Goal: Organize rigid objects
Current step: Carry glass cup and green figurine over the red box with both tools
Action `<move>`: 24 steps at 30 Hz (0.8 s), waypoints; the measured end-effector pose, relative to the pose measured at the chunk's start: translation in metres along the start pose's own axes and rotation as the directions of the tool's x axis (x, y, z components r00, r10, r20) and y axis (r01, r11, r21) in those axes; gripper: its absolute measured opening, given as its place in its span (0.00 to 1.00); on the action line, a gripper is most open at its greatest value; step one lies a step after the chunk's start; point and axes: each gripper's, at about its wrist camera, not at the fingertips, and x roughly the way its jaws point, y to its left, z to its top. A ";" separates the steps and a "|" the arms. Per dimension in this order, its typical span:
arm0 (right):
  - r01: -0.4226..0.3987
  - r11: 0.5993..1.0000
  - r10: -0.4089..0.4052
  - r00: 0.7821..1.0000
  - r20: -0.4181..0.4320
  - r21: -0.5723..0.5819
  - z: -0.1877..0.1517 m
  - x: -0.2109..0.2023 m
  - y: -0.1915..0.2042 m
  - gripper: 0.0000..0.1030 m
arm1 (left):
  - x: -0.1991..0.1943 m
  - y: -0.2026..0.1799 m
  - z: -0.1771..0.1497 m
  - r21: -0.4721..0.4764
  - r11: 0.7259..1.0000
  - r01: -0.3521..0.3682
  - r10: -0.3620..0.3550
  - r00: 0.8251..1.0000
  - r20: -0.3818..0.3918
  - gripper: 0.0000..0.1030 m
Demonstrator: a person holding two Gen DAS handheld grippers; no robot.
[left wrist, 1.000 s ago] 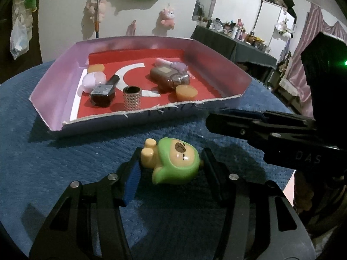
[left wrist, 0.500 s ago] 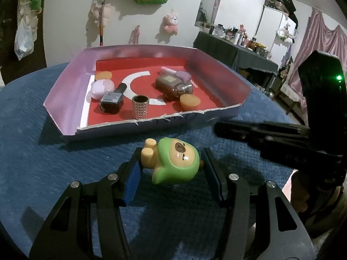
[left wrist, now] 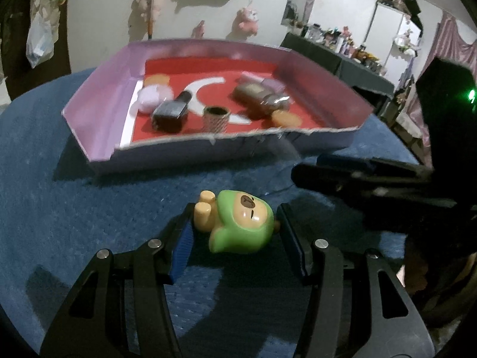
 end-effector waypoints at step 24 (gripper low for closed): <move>-0.121 0.991 0.123 0.991 -0.057 0.052 0.010 0.019 0.014 0.30 | -0.006 0.003 -0.005 -0.010 0.999 0.038 -0.037 0.999 0.026 0.50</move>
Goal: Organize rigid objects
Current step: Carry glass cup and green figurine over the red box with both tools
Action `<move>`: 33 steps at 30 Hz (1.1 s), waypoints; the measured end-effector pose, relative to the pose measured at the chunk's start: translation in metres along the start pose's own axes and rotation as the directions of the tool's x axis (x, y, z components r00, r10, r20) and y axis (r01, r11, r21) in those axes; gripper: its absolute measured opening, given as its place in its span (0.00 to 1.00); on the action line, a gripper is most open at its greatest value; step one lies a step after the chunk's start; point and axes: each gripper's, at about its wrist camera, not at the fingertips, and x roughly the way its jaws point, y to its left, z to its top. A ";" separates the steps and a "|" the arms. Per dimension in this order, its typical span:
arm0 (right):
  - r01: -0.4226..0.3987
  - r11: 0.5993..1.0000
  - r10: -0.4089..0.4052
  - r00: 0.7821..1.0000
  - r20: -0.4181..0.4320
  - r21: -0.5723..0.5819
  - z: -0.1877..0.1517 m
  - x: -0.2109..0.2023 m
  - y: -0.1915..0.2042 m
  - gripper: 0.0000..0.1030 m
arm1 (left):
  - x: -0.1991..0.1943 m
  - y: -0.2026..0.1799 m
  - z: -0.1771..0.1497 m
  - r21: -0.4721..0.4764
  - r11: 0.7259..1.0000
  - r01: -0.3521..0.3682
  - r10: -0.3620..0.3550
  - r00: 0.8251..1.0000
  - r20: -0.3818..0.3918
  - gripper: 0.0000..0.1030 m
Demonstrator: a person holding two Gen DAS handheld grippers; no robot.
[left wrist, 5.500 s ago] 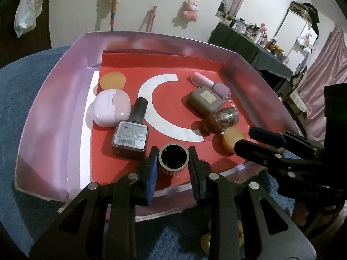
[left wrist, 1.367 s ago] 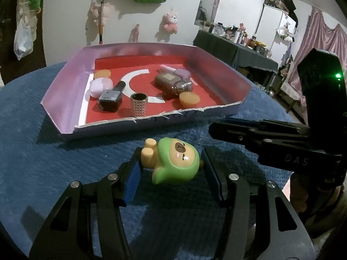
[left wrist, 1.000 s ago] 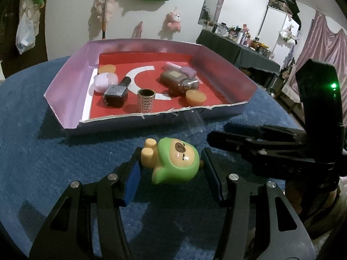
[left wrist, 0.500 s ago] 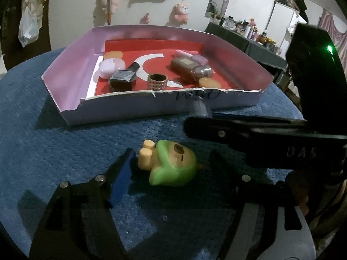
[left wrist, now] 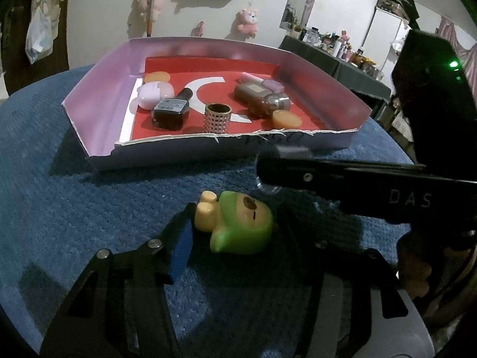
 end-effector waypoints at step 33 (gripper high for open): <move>0.023 1.000 -0.022 0.998 0.066 -0.020 0.044 -0.038 -0.018 0.30 | 0.007 0.029 0.080 -0.057 0.998 -0.031 0.030 0.999 -0.012 0.50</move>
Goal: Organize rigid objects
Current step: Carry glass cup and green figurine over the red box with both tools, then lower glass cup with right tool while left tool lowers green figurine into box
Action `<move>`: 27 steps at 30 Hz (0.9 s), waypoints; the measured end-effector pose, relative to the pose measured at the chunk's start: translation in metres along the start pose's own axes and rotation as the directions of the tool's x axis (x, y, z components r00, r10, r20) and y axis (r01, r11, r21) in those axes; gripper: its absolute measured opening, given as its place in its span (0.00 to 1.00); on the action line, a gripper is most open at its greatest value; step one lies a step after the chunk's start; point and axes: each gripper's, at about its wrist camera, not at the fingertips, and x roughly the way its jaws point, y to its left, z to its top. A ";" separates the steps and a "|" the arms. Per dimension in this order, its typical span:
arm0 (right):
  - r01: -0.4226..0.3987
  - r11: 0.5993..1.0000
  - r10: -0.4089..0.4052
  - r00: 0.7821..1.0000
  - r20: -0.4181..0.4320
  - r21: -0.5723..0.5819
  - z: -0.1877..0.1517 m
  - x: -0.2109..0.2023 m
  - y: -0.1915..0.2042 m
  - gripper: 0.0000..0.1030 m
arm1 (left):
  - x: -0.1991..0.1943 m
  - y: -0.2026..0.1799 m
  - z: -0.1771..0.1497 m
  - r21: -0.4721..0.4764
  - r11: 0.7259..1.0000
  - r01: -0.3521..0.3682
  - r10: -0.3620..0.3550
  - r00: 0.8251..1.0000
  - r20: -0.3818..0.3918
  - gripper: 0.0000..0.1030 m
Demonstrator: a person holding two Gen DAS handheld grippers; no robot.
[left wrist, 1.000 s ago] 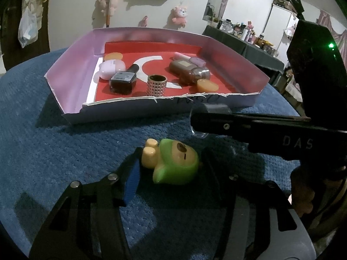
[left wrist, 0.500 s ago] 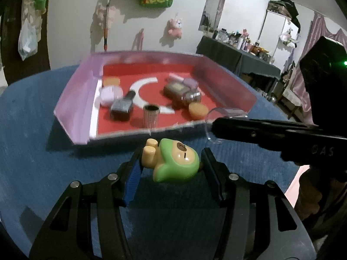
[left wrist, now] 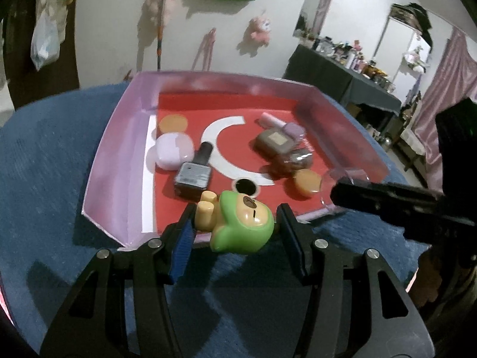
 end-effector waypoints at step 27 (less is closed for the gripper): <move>0.140 0.990 -0.141 0.987 -0.083 -0.021 0.007 0.054 -0.023 0.30 | 0.051 0.013 0.015 -0.034 0.999 0.032 -0.034 0.997 -0.062 0.50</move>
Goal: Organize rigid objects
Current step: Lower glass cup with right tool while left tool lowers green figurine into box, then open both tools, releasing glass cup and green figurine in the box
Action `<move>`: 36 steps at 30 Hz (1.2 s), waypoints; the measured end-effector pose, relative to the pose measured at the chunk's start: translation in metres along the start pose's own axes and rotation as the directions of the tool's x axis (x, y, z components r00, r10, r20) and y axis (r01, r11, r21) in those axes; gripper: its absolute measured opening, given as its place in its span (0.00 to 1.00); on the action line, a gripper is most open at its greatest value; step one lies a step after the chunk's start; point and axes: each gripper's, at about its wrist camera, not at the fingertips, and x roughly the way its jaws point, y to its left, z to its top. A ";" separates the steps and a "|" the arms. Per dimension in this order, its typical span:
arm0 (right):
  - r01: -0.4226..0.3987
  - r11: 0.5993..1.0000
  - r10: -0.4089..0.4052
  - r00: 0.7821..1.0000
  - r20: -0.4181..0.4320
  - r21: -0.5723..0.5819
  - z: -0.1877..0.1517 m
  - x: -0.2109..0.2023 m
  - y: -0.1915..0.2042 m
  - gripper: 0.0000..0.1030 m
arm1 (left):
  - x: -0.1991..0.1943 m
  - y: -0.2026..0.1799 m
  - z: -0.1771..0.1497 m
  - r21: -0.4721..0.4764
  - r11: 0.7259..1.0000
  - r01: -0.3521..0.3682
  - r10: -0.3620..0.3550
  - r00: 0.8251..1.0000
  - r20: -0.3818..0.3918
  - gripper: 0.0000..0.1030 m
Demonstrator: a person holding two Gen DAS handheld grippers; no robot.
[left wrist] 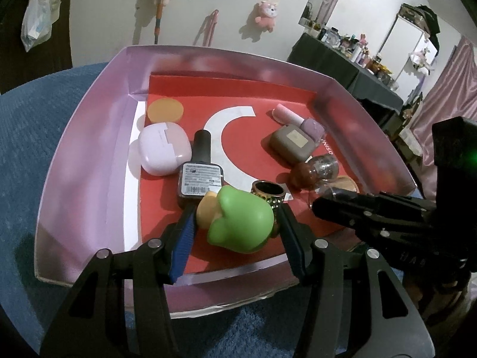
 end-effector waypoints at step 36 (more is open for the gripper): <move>0.160 0.987 -0.155 0.966 0.207 -0.004 -0.031 -0.057 0.018 0.84 | -0.048 -0.016 -0.027 0.006 0.994 -0.109 0.107 0.985 0.139 0.79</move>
